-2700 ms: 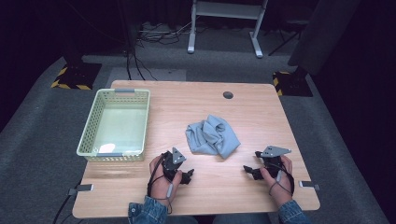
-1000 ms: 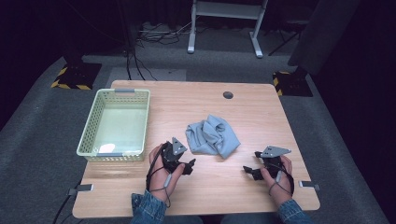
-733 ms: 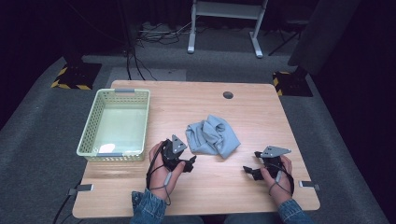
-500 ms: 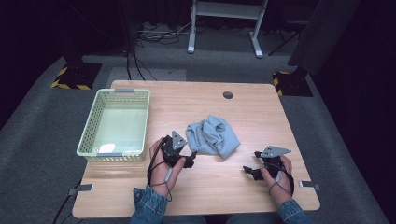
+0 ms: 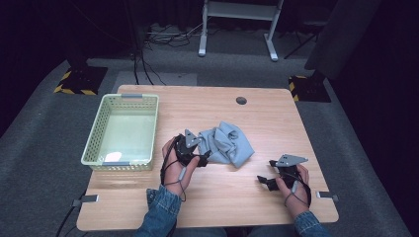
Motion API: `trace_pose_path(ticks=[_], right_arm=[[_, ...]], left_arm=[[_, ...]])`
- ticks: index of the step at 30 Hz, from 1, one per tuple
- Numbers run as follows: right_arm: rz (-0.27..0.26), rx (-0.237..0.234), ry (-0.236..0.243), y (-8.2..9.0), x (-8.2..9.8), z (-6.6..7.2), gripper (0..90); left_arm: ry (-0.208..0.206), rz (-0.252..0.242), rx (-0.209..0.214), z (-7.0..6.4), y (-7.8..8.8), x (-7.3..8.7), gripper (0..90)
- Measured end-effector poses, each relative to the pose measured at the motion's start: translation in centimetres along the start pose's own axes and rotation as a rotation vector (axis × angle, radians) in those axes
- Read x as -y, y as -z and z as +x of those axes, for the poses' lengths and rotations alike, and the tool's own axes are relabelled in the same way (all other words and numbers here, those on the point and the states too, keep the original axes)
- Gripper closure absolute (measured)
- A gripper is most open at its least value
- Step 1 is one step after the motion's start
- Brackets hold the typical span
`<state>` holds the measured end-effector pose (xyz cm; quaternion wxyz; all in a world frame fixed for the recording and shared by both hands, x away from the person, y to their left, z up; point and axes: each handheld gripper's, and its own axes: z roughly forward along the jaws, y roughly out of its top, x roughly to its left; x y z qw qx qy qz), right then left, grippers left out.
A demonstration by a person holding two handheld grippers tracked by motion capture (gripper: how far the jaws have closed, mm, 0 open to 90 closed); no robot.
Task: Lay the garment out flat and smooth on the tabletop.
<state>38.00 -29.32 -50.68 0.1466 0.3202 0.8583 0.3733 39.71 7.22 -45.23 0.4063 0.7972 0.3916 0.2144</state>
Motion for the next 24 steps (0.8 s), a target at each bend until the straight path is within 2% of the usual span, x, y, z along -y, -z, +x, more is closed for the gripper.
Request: trace_pose_path(ticks=[9, 16, 24], right_arm=[[0.000, 0.000, -0.001, 0.0, 0.0, 0.0, 15.3], [0.000, 0.001, 0.001, 0.0, 0.0, 0.0, 15.2], [0.003, -0.002, -0.004, 0.0, 0.0, 0.0, 15.3]], left_arm=[[0.003, 0.020, -0.007, 0.7, -2.0, 0.1, 17.4], [0.011, 0.034, 0.006, 1.1, -3.5, 0.5, 17.4], [0.025, 0.063, -0.004, 1.7, -4.7, 1.4, 18.7]])
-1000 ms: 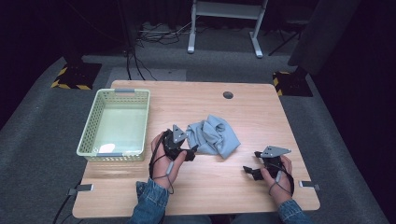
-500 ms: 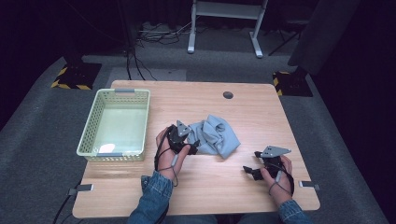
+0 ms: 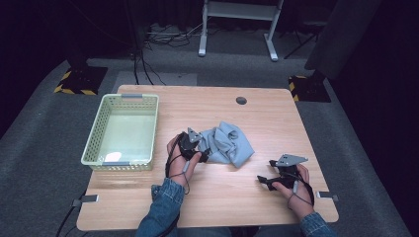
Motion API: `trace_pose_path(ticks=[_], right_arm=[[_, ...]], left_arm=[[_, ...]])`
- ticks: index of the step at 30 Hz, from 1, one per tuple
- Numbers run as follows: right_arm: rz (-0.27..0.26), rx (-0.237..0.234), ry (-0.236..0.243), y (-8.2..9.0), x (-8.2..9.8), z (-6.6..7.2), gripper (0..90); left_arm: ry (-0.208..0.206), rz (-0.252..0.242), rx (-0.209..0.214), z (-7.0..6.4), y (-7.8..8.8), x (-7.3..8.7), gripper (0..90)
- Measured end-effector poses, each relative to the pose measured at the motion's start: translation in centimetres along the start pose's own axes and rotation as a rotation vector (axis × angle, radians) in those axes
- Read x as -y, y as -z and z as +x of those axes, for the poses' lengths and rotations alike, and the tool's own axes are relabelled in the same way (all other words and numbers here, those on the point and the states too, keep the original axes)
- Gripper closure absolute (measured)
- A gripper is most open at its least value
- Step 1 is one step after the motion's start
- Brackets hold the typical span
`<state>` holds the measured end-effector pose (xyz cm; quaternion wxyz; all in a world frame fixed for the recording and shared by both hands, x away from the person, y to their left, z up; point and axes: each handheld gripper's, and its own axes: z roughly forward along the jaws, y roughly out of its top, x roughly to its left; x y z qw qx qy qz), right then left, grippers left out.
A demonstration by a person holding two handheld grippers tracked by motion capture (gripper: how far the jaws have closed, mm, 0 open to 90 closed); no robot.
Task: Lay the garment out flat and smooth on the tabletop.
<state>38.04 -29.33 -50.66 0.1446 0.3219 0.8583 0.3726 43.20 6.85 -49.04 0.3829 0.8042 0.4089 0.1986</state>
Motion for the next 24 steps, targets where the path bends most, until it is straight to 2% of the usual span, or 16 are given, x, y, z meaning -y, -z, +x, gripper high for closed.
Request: trace_pose_path(ticks=[3, 12, 16, 20, 24], right_arm=[[0.001, 0.001, 0.000, 0.0, 0.0, 0.0, 15.3], [0.002, -0.001, -0.004, -0.1, -0.1, 0.0, 15.7], [0.000, 0.002, -0.009, -0.3, -0.3, 0.1, 17.7], [0.016, -0.008, 0.007, -0.3, -0.9, 0.4, 25.9], [0.011, -0.006, 0.006, -0.2, -1.6, 0.6, 26.0]], left_arm=[[-0.007, 0.018, -0.017, 0.0, -0.4, 0.2, 19.6], [-0.012, 0.077, 0.007, -0.1, -1.2, 0.9, 21.3], [0.010, 0.083, 0.021, -0.1, -1.1, 1.0, 21.5], [0.008, 0.085, 0.021, -0.1, -1.1, 1.1, 21.5], [0.008, 0.085, 0.022, -0.1, -1.1, 1.1, 21.5]])
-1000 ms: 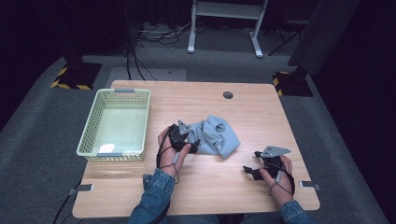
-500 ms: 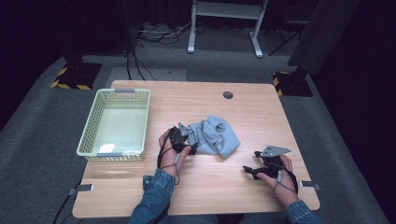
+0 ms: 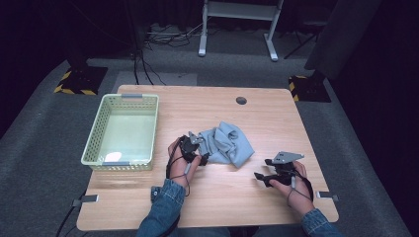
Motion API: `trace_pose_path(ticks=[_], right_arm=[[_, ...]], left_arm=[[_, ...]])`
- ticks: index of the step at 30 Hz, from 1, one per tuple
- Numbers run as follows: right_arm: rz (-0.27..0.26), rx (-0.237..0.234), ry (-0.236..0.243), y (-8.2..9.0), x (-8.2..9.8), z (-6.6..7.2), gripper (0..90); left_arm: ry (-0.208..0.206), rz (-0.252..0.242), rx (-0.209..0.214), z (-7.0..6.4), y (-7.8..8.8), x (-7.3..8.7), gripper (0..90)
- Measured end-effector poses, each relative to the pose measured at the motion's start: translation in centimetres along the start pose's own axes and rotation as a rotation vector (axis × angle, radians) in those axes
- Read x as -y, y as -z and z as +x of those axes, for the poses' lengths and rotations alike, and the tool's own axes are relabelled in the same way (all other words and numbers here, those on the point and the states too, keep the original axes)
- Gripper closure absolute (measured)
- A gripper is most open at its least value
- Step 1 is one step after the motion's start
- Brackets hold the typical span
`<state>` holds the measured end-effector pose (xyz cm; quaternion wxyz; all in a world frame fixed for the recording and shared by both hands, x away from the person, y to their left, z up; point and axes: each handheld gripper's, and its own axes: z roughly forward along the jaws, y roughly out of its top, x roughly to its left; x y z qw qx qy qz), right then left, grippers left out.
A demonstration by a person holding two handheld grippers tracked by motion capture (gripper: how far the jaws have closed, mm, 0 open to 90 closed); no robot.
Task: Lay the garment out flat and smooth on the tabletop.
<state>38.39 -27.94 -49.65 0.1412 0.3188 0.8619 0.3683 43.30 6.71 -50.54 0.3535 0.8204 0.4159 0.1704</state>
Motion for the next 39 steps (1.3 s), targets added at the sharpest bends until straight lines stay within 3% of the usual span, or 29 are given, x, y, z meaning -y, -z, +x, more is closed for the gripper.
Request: trace_pose_path(ticks=[20, 29, 39], right_arm=[[-0.015, -0.006, 0.003, 0.4, -4.1, 0.1, 28.4], [-0.025, -0.019, 0.041, -0.4, -6.6, 0.4, 29.1], [-0.039, -0.037, 0.050, -1.6, -8.5, 1.0, 29.5]], left_arm=[[-0.004, -0.006, -0.001, -0.1, 0.0, 0.0, 21.5], [-0.002, -0.003, 0.001, 0.0, 0.0, 0.0, 20.6], [-0.001, -0.004, 0.002, 0.0, 0.0, 0.0, 20.5]])
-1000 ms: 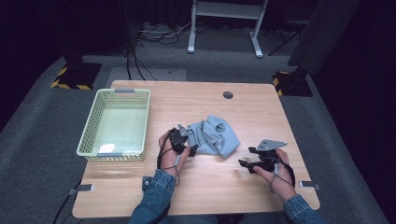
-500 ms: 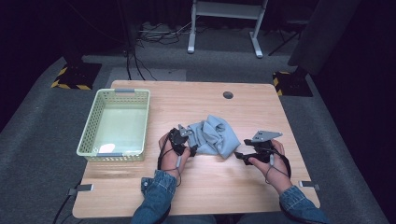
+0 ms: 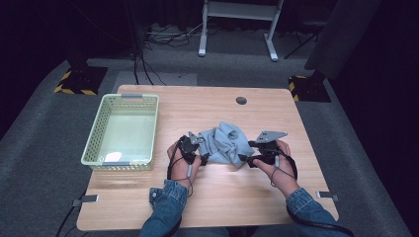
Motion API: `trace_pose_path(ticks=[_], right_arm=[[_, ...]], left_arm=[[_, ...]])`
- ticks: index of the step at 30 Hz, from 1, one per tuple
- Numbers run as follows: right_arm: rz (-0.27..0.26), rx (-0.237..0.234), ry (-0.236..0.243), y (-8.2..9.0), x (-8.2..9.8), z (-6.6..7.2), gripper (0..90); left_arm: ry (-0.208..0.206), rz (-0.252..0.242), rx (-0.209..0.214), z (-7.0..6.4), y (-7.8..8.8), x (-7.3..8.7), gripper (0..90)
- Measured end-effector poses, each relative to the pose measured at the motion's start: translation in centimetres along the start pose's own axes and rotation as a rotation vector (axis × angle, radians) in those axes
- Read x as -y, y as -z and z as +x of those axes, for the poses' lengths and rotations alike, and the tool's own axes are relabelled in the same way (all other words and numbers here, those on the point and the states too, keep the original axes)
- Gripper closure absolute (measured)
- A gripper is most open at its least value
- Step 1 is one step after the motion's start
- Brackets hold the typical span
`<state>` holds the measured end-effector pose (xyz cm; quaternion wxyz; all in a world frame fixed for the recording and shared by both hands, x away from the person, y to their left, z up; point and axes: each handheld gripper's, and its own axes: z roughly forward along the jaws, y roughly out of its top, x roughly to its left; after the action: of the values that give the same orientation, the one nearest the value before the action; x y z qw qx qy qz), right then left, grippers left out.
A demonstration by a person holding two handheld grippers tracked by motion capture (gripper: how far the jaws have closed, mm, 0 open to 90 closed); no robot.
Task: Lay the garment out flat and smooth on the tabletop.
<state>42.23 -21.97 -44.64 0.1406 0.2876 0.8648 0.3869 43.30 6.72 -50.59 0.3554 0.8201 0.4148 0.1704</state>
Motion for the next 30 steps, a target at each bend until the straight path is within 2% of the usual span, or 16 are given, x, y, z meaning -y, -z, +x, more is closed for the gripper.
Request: trace_pose_path(ticks=[9, 15, 17, 19, 21, 24, 30], right_arm=[[0.016, -0.010, 0.012, -1.5, -1.1, -0.1, 31.0], [0.031, -0.020, 0.002, -2.8, -1.5, -0.3, 33.4], [0.044, -0.041, -0.022, -3.4, -1.5, -0.4, 40.1], [0.060, -0.078, -0.031, -3.9, -1.4, -0.4, 60.2], [0.076, -0.084, -0.013, -4.1, -1.5, -0.2, 72.9], [0.073, -0.085, 0.004, -3.9, -1.7, -0.1, 80.3], [0.044, -0.056, 0.014, -2.7, -2.3, -0.1, 81.8]], left_arm=[[0.001, 0.000, 0.001, 0.0, 0.0, 0.0, 20.5], [0.000, 0.001, 0.002, 0.0, 0.0, 0.0, 20.6], [0.000, 0.001, 0.003, 0.0, 0.0, 0.0, 20.5], [-0.001, 0.001, 0.004, 0.1, 0.0, 0.0, 20.5], [-0.001, 0.001, 0.005, 0.1, 0.0, 0.0, 20.5], [-0.002, 0.001, 0.005, 0.1, 0.0, 0.0, 20.5], [-0.004, 0.001, 0.008, 0.1, 0.0, 0.0, 20.5]])
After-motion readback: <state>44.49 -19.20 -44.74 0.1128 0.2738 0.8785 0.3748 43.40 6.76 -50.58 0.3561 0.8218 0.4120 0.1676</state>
